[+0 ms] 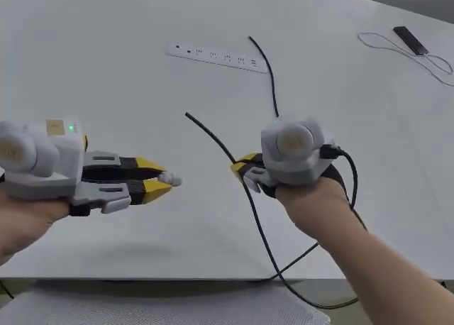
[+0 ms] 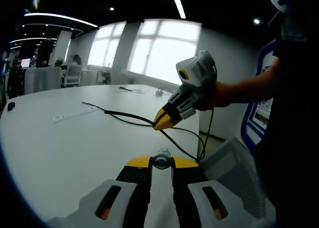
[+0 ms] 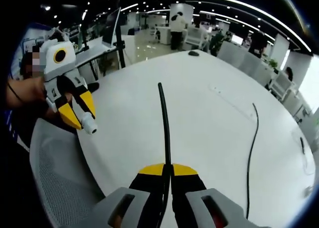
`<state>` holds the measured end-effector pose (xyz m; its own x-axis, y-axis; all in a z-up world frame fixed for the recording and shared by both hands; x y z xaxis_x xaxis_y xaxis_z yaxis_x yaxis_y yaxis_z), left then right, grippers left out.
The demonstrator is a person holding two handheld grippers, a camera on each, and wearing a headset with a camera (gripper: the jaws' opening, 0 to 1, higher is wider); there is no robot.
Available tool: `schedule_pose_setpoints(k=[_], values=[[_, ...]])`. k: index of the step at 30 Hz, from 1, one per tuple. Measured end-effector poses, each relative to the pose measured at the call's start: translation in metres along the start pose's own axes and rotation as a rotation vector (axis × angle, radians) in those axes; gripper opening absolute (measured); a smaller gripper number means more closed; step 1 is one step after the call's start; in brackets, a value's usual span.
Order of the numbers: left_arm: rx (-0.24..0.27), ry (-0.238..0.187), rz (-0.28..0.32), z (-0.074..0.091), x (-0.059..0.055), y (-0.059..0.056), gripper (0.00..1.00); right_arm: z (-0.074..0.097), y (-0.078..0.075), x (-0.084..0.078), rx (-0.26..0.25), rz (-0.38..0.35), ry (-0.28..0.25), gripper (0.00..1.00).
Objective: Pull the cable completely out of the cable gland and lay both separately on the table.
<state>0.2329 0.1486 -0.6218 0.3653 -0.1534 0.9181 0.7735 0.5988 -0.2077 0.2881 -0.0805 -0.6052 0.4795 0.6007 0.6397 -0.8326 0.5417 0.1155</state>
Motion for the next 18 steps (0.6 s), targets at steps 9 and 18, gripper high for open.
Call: schedule_pose_setpoints(k=[9, 18], values=[[0.027, 0.005, 0.011, 0.004, -0.017, 0.003, 0.15, -0.017, -0.008, 0.017, 0.017, 0.047, 0.022, 0.0], [0.043, 0.0, -0.008, 0.005, -0.034, 0.009, 0.15, -0.037, -0.017, 0.026, 0.025, 0.068, 0.04, 0.0]])
Point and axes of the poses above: the centre of the closed fingertips' face, and the gripper's own axes: z roughly backward along the fingers, y roughly to its left, x roughly out of its top, the point moved 10 cm from there along z, roughly backward along the fingers, and after that the axes turned 13 degrees about x, right-handed, at the moved point
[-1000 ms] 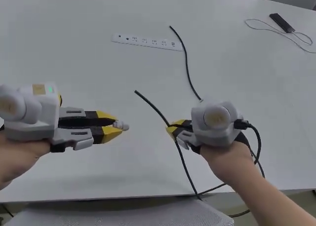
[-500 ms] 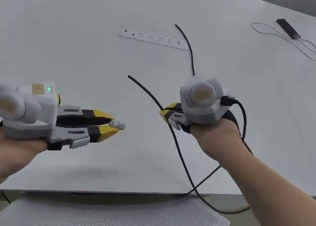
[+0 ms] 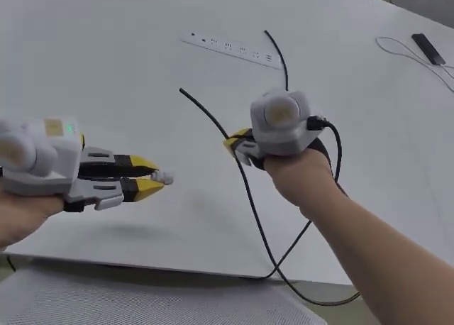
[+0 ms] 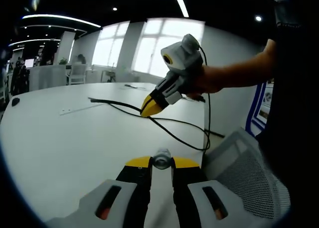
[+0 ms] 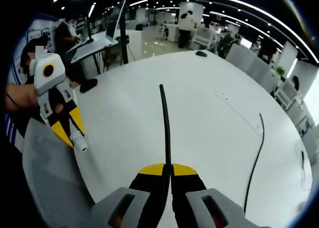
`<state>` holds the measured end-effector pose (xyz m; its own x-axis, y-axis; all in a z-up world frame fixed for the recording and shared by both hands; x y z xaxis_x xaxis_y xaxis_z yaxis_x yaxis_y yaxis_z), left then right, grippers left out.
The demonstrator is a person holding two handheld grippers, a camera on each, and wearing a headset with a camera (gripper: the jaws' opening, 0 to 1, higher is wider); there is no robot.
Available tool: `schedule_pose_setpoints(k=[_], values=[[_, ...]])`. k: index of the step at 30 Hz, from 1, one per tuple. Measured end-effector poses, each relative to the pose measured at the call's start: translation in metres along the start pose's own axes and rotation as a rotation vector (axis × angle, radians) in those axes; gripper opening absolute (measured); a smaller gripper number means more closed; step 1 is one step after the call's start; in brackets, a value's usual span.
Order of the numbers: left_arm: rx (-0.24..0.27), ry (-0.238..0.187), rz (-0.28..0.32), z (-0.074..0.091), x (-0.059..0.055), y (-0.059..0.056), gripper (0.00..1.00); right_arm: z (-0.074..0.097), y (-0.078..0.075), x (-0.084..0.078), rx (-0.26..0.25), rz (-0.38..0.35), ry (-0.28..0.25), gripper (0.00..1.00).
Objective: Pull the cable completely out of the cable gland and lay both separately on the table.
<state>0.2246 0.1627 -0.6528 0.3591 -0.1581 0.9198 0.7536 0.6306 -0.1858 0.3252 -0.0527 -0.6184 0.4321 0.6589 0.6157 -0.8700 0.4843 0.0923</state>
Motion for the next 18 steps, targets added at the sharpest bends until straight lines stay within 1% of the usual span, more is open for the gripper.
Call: schedule_pose_setpoints(k=[3, 5, 8, 12, 14, 18], values=[[0.002, 0.01, 0.005, 0.001, -0.006, 0.002, 0.15, -0.007, -0.004, 0.004, 0.004, 0.001, 0.007, 0.0], [0.004, 0.01, 0.005, 0.002, -0.01, 0.004, 0.15, -0.012, -0.005, 0.008, 0.012, -0.002, 0.004, 0.0], [0.005, 0.015, 0.012, 0.002, -0.016, 0.006, 0.15, -0.022, -0.007, 0.015, 0.03, 0.008, 0.009, 0.0], [0.006, 0.023, 0.019, 0.001, -0.023, 0.009, 0.15, -0.034, -0.004, 0.022, 0.049, 0.033, 0.019, 0.0], [0.006, 0.026, 0.023, 0.0, -0.027, 0.011, 0.15, -0.042, -0.004, 0.026, 0.064, 0.057, 0.026, 0.0], [0.011, 0.044, 0.028, 0.0, -0.035, 0.016, 0.15, -0.057, -0.003, 0.036, 0.089, 0.076, 0.033, 0.0]])
Point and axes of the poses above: the centre of the closed fingertips' face, and the gripper's own axes: z roughly backward along the fingers, y roughly to its left, x roughly out of its top, the point moved 10 cm from there along z, roughly backward along the fingers, and after that the axes turned 13 degrees about x, right-handed, at the moved point
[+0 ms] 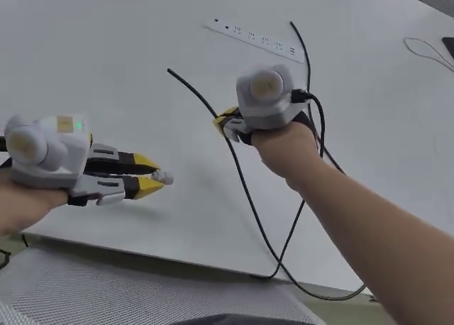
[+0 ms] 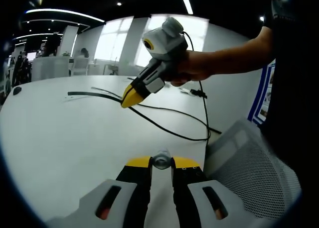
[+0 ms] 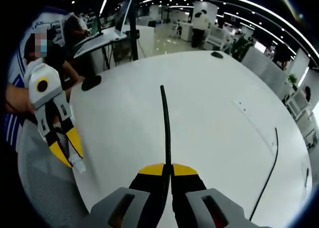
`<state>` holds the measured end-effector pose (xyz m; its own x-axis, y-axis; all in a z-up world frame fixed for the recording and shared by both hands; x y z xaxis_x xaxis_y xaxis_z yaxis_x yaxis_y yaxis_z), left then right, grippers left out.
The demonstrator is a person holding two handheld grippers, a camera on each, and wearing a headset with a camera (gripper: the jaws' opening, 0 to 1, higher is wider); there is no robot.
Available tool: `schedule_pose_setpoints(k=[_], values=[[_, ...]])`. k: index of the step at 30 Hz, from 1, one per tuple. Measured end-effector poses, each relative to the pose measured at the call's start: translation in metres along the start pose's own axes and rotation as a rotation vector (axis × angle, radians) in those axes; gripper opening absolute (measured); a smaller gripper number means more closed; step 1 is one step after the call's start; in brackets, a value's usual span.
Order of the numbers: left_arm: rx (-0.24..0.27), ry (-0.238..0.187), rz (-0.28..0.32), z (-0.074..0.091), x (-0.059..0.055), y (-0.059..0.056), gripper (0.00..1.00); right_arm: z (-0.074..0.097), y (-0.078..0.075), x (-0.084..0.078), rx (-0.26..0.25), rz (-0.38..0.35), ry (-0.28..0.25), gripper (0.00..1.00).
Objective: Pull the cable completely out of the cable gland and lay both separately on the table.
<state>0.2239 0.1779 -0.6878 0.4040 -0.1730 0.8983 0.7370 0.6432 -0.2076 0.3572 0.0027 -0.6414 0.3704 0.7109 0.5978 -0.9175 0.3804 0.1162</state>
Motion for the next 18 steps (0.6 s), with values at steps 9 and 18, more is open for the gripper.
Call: schedule_pose_setpoints(k=[9, 18], values=[[0.029, 0.021, 0.018, 0.002, -0.015, 0.013, 0.15, -0.03, -0.001, 0.023, 0.05, 0.042, -0.001, 0.0], [0.056, 0.037, 0.024, -0.001, -0.028, 0.022, 0.15, -0.063, -0.004, 0.039, 0.109, 0.119, 0.037, 0.0]])
Point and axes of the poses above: the centre of the closed fingertips' face, and the gripper's own axes: z roughly backward along the fingers, y roughly to its left, x roughly out of its top, the point moved 10 cm from there along z, roughly backward along the fingers, and after that the axes turned 13 degrees about x, right-handed, at the moved point
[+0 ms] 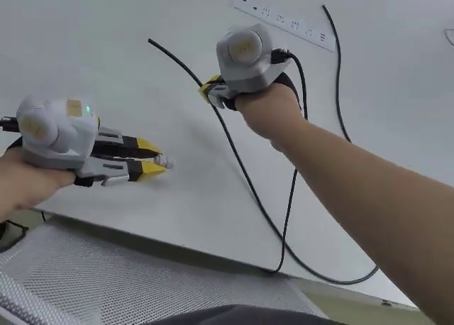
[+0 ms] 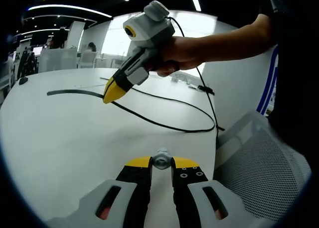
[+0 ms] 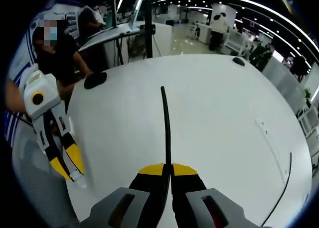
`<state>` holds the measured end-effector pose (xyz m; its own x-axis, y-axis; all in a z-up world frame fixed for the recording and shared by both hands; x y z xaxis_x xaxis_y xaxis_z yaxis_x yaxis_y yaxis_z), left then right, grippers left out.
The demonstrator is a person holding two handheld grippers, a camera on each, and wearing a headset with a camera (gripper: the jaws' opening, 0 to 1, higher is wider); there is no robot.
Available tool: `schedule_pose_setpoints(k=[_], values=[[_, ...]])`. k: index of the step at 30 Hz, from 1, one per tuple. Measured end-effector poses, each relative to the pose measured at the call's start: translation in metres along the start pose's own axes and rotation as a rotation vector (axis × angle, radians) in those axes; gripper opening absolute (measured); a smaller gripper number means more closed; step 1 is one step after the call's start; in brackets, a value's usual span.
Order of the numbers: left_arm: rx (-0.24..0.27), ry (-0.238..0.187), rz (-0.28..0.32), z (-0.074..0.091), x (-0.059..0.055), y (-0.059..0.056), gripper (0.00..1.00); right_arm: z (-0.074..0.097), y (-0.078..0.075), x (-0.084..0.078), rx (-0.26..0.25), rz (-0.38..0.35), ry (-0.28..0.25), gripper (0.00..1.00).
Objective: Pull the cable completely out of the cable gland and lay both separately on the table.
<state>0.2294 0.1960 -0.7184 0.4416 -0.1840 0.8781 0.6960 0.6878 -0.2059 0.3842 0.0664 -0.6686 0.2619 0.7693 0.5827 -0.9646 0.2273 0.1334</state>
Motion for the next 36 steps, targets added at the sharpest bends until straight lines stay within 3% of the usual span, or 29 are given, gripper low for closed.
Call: schedule_pose_setpoints(k=[8, 15, 22, 36], values=[[0.023, 0.012, 0.018, -0.004, -0.009, 0.008, 0.15, -0.032, 0.002, 0.009, 0.078, 0.131, 0.064, 0.0], [0.059, 0.024, 0.045, -0.006, -0.021, 0.016, 0.15, -0.057, 0.012, 0.004, 0.15, 0.232, 0.14, 0.0], [0.086, 0.042, 0.065, -0.007, -0.031, 0.021, 0.15, -0.071, 0.016, 0.0, 0.19, 0.237, 0.173, 0.0], [0.113, 0.052, 0.08, -0.008, -0.037, 0.028, 0.15, -0.076, 0.013, -0.003, 0.197, 0.217, 0.161, 0.0]])
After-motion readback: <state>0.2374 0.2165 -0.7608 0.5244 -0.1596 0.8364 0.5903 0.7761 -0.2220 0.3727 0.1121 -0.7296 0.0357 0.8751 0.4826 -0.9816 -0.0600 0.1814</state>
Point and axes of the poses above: the centre of the closed fingertips' face, and the gripper's own axes: z roughly backward along the fingers, y roughly to its left, x roughly out of its top, the point moved 10 cm from there along z, roughly backward along the fingers, and after that the axes turned 13 degrees about x, right-handed, at the moved point
